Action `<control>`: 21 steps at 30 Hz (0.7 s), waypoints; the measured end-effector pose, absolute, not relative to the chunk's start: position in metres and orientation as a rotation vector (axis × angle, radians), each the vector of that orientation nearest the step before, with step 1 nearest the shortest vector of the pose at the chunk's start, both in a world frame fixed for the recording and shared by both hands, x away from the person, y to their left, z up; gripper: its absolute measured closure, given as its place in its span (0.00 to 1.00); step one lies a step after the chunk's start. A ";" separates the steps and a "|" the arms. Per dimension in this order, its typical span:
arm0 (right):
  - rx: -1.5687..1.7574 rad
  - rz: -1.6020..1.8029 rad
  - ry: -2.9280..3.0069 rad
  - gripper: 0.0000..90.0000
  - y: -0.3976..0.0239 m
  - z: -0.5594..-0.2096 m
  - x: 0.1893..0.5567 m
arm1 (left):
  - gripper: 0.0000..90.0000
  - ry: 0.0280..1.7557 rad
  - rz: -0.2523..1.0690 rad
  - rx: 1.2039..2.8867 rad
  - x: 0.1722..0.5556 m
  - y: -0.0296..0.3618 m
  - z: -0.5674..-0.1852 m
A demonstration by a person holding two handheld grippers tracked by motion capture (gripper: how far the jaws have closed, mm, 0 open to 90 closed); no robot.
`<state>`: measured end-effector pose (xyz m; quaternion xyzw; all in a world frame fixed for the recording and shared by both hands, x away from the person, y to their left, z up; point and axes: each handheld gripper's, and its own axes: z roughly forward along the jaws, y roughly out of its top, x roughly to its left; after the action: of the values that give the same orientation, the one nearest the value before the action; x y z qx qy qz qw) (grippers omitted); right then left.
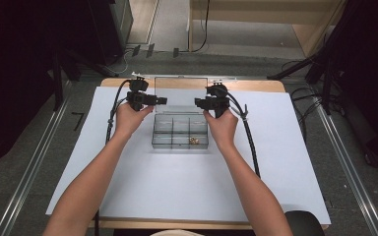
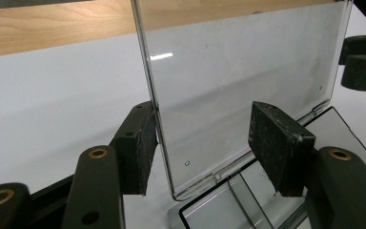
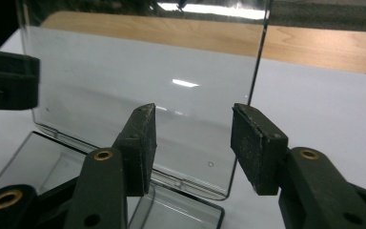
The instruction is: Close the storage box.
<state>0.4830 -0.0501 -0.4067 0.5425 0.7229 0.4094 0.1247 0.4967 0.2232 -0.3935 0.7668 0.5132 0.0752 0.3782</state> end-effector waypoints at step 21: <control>1.579 1.220 2.100 0.60 -0.055 -0.406 0.483 | 0.49 1.264 0.209 1.969 0.486 0.225 -0.387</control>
<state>0.4826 -0.0554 -0.4062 0.5411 0.7195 0.4180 0.1220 0.4864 0.2247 -0.3872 0.7733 0.4963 0.0820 0.3861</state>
